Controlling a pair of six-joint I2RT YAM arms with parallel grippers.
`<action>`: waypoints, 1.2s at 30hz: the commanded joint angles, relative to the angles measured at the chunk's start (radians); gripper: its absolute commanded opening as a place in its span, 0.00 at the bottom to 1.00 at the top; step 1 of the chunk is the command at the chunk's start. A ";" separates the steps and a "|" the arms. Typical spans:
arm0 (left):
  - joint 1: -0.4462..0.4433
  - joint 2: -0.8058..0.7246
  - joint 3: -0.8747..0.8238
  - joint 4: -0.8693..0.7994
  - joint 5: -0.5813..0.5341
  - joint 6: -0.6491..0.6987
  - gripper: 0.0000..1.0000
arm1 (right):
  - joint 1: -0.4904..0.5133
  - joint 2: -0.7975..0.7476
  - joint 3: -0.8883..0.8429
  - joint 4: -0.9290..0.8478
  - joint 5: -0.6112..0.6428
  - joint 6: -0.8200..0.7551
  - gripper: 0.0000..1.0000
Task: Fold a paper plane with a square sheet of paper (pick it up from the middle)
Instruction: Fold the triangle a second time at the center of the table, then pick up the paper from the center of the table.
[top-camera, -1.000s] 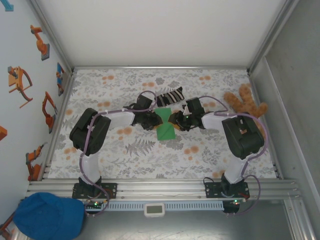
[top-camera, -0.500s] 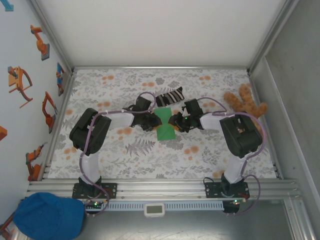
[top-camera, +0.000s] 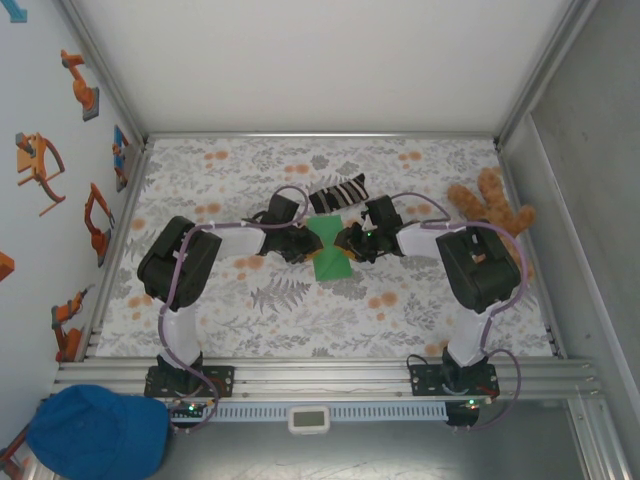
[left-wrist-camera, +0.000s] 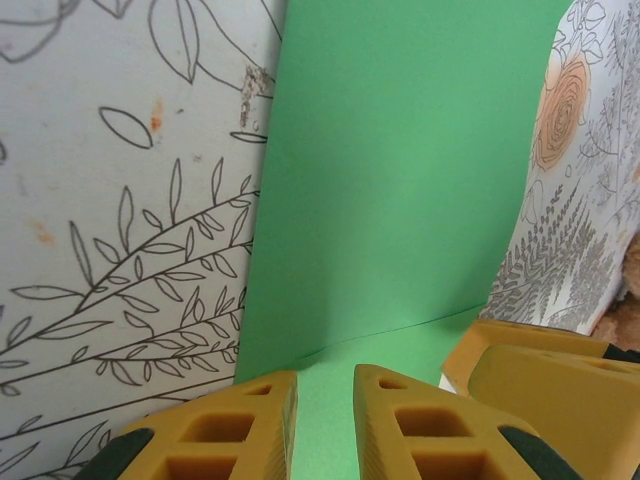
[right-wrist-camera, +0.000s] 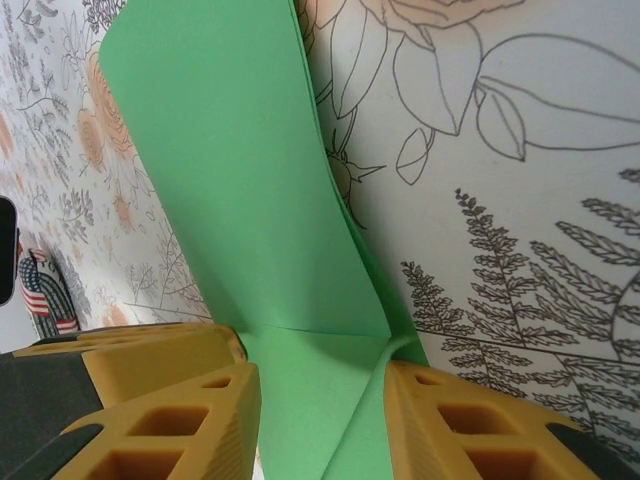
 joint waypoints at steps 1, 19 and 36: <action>0.006 0.022 -0.055 -0.043 -0.004 -0.038 0.22 | 0.008 0.010 0.020 -0.064 0.065 0.024 0.38; 0.008 0.025 -0.062 -0.043 -0.004 -0.031 0.22 | 0.018 0.011 -0.042 0.172 -0.068 0.030 0.28; 0.015 -0.078 -0.050 -0.022 0.000 0.012 0.30 | 0.019 0.005 -0.066 0.213 -0.053 0.019 0.00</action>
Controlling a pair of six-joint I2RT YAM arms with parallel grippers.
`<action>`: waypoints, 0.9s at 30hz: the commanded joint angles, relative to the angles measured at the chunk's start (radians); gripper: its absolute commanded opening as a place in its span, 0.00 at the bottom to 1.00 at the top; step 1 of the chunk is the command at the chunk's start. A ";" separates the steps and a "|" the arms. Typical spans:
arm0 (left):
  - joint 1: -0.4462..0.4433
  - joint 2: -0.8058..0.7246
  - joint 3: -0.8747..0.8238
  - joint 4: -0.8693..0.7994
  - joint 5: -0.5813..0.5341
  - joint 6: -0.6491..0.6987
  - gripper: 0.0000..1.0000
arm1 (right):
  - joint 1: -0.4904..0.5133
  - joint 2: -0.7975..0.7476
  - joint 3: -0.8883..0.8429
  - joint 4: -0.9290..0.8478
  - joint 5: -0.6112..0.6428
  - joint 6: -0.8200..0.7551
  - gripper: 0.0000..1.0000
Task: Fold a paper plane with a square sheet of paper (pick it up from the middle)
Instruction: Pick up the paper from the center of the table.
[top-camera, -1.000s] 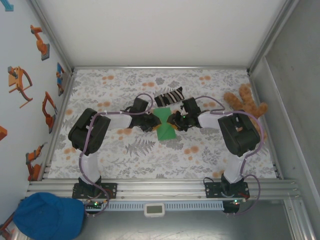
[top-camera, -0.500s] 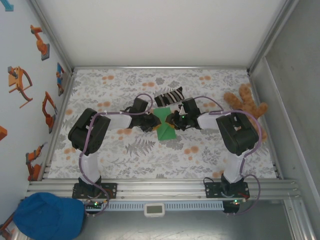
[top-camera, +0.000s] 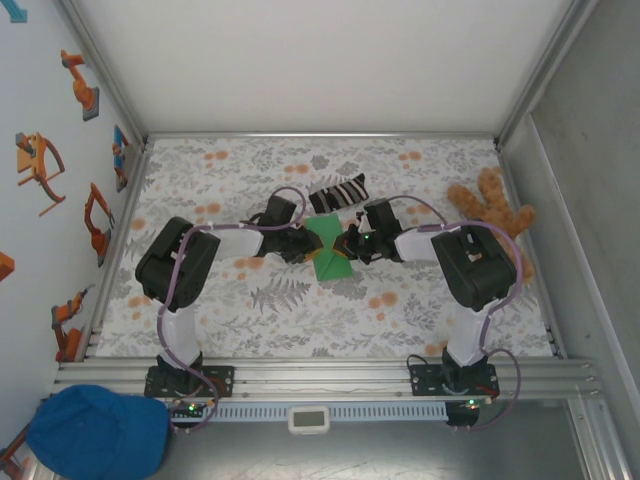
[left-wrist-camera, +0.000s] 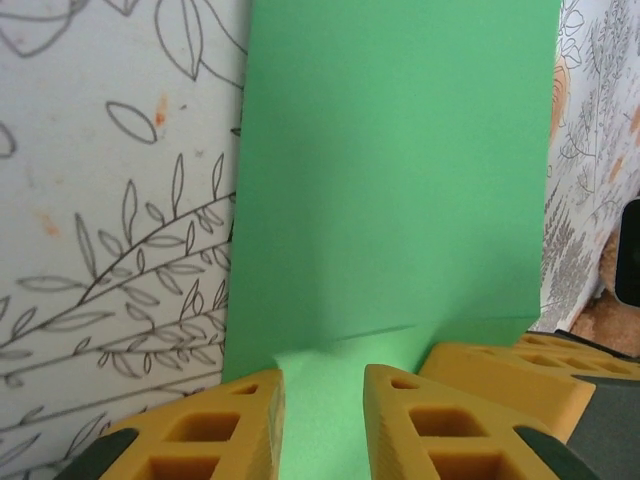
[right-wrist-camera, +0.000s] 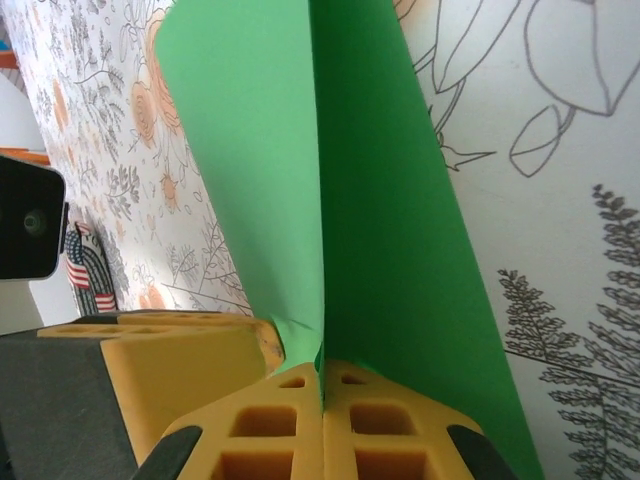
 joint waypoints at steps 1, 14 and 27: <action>0.007 -0.087 -0.023 -0.061 -0.029 0.031 0.33 | 0.006 -0.025 -0.011 0.034 0.017 -0.007 0.00; 0.031 -0.455 -0.152 -0.060 -0.083 0.088 0.99 | -0.011 -0.180 -0.023 0.182 -0.068 0.036 0.00; 0.033 -0.520 -0.191 0.311 0.134 -0.078 0.98 | -0.047 -0.299 0.043 0.333 -0.198 0.208 0.00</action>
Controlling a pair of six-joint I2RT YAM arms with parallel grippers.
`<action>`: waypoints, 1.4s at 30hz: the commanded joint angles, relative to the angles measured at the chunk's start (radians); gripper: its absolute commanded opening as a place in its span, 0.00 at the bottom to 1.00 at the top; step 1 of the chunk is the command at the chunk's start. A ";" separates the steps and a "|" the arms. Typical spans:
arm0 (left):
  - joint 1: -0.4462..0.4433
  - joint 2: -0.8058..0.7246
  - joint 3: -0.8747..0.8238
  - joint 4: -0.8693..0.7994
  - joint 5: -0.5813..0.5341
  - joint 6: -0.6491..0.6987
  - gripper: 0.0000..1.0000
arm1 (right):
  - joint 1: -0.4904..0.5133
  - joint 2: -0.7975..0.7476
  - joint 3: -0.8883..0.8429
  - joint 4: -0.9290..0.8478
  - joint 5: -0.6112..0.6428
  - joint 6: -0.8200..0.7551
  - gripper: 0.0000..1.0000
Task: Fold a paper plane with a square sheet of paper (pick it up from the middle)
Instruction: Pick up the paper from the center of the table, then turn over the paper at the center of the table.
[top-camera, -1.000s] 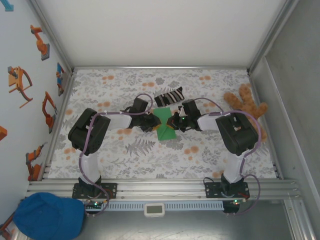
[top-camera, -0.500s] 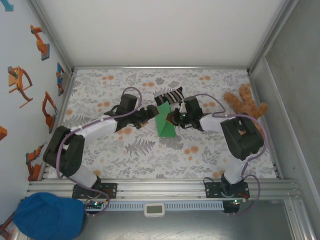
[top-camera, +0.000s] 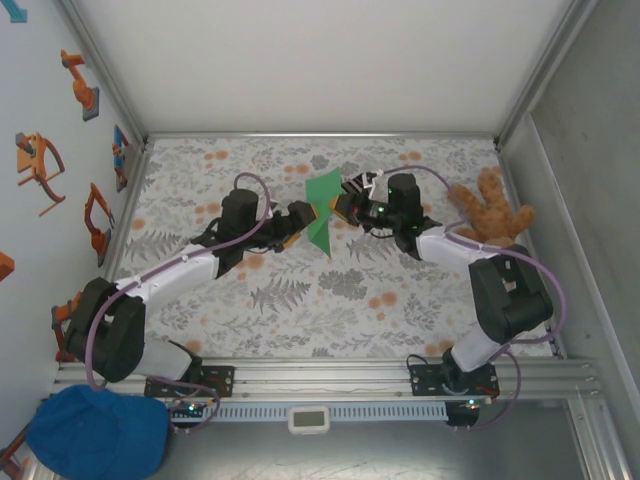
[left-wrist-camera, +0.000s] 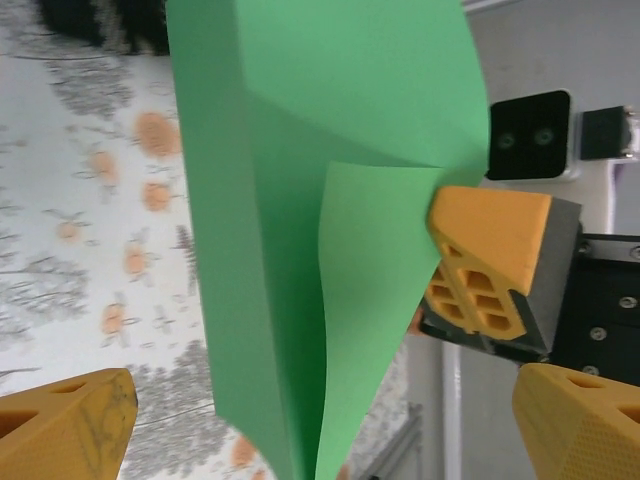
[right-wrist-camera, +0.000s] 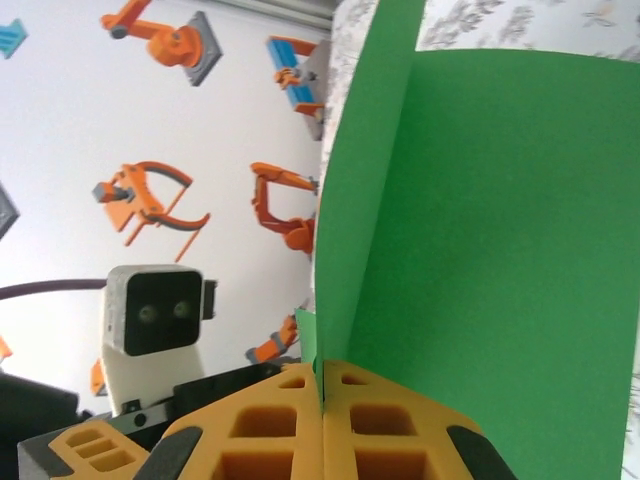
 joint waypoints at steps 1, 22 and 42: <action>-0.005 0.003 0.023 0.171 0.098 -0.078 0.99 | -0.001 -0.025 0.040 0.086 -0.057 0.069 0.00; -0.012 -0.012 0.009 0.203 0.069 -0.118 0.42 | -0.021 -0.043 0.000 0.211 -0.095 0.168 0.00; 0.001 0.022 0.052 0.057 0.069 -0.074 0.05 | -0.049 -0.034 -0.038 0.162 -0.087 0.122 0.27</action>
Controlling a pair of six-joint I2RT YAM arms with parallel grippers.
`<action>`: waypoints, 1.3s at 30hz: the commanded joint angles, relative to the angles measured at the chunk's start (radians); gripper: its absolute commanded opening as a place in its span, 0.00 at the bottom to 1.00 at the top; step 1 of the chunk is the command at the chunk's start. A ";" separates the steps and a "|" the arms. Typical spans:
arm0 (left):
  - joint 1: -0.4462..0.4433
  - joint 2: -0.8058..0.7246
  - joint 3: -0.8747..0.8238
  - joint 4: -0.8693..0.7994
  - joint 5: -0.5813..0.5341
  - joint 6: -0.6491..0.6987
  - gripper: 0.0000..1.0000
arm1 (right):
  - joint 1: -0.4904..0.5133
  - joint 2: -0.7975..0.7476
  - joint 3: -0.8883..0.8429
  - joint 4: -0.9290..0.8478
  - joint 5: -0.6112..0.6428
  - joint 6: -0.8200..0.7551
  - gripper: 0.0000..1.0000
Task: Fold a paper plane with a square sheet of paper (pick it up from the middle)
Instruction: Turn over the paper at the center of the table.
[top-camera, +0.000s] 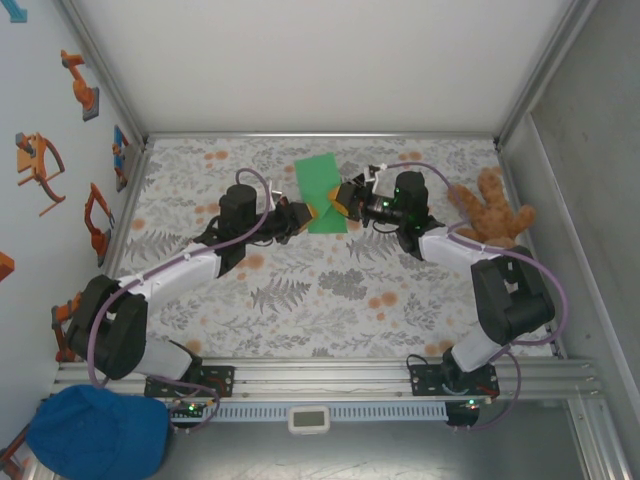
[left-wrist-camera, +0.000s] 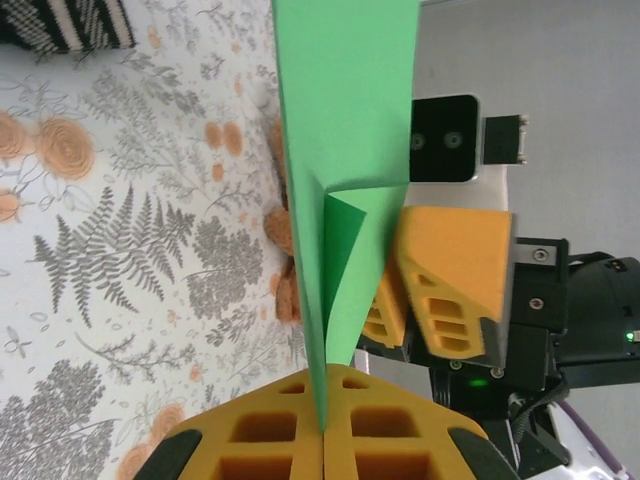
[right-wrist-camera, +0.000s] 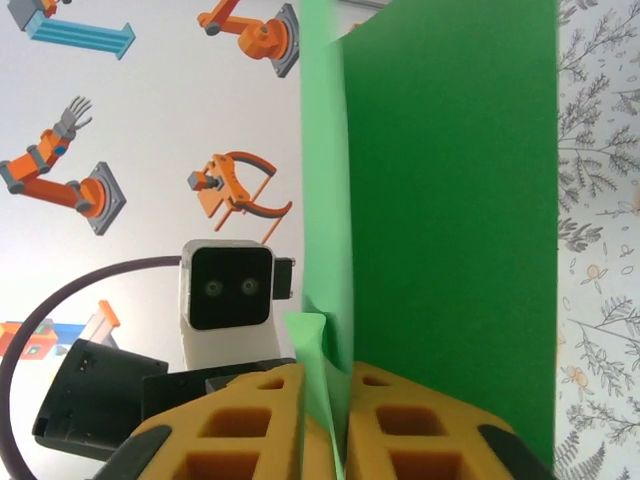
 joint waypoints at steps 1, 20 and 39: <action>0.008 0.002 0.046 -0.127 -0.010 0.080 0.05 | -0.035 -0.033 -0.019 -0.052 0.014 -0.056 0.33; -0.211 0.199 0.592 -1.531 -0.993 0.536 0.07 | -0.080 -0.220 0.149 -1.037 0.621 -0.585 0.59; -0.362 0.778 1.030 -1.746 -1.068 0.494 0.14 | -0.081 -0.366 0.040 -1.080 0.860 -0.413 0.58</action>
